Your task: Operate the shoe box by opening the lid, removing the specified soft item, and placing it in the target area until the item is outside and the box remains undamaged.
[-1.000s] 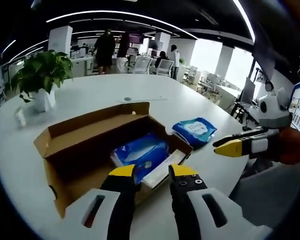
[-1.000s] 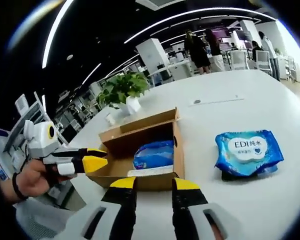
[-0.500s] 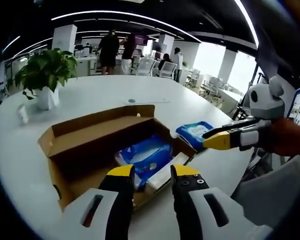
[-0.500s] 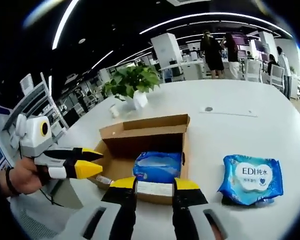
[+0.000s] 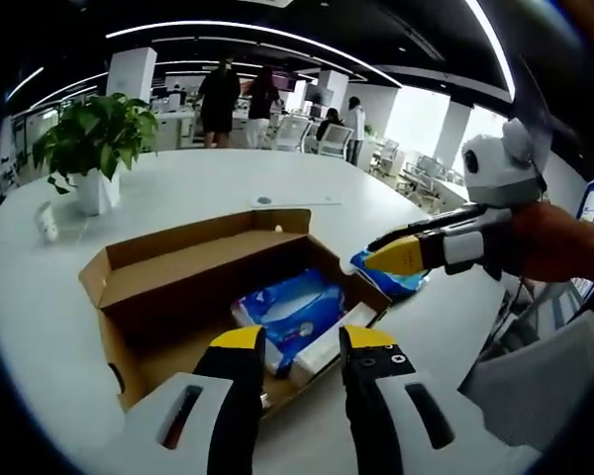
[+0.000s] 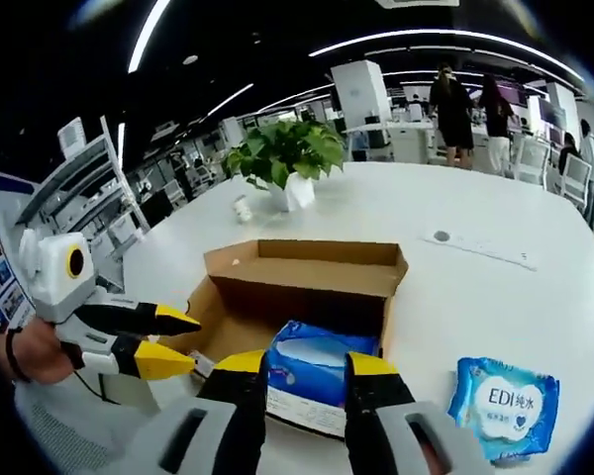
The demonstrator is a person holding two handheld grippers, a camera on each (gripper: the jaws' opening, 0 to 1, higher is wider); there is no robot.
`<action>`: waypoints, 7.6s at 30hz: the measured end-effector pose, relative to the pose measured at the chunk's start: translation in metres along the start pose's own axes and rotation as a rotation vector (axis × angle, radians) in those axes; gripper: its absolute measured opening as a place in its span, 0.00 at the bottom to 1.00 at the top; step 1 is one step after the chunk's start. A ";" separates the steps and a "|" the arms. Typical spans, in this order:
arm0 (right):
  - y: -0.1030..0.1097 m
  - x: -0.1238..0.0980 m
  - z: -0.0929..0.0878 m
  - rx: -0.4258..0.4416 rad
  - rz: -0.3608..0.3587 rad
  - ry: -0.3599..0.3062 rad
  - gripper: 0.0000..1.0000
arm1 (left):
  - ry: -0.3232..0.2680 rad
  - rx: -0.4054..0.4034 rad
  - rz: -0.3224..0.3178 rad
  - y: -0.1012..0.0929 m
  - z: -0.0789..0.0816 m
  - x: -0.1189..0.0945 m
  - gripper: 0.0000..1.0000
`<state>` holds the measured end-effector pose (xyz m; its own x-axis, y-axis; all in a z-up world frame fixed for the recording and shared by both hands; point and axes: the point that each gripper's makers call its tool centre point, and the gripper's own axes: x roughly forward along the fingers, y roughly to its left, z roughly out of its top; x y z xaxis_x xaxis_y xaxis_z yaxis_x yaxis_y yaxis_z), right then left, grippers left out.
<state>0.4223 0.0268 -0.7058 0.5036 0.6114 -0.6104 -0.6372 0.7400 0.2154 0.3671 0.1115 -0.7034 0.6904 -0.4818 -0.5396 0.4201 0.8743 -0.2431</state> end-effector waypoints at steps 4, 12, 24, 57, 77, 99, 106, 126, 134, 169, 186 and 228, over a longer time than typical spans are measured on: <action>0.004 0.010 0.002 -0.078 0.007 0.036 0.33 | 0.000 -0.004 0.005 0.001 -0.001 -0.002 0.30; 0.003 0.029 -0.007 -0.208 0.031 0.127 0.40 | 0.002 -0.008 0.004 0.001 -0.002 -0.001 0.29; -0.003 0.057 -0.019 -0.386 0.084 0.254 0.49 | 0.008 -0.016 0.002 0.005 -0.005 0.003 0.29; -0.014 0.109 -0.055 -0.630 0.216 0.483 0.65 | 0.037 -0.026 0.005 0.008 -0.014 0.002 0.30; -0.006 0.123 -0.061 -0.810 0.228 0.527 0.59 | 0.046 -0.041 0.016 0.013 -0.018 0.001 0.29; 0.003 0.114 -0.063 -0.799 0.366 0.612 0.60 | 0.044 -0.037 -0.001 0.008 -0.017 0.003 0.28; -0.002 0.122 -0.072 -0.821 0.337 0.643 0.64 | 0.044 -0.062 -0.008 0.008 -0.018 0.002 0.28; 0.000 0.118 -0.081 -0.675 0.290 0.596 0.45 | 0.048 -0.068 -0.005 0.010 -0.020 0.003 0.27; -0.004 0.114 -0.058 -0.518 0.182 0.447 0.22 | 0.049 -0.078 0.002 0.012 -0.021 0.002 0.25; 0.034 0.114 -0.047 -0.559 0.266 0.397 0.29 | 0.045 -0.081 -0.006 0.010 -0.022 0.001 0.24; 0.020 0.139 -0.061 -0.593 0.243 0.491 0.66 | 0.048 -0.085 -0.004 0.011 -0.022 0.002 0.24; 0.038 0.120 -0.049 -0.685 0.222 0.460 0.34 | 0.036 -0.099 0.015 0.015 -0.019 0.000 0.24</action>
<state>0.4303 0.1146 -0.8085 0.1330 0.4378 -0.8892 -0.9798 0.1934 -0.0514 0.3623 0.1260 -0.7221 0.6736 -0.4677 -0.5722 0.3486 0.8838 -0.3120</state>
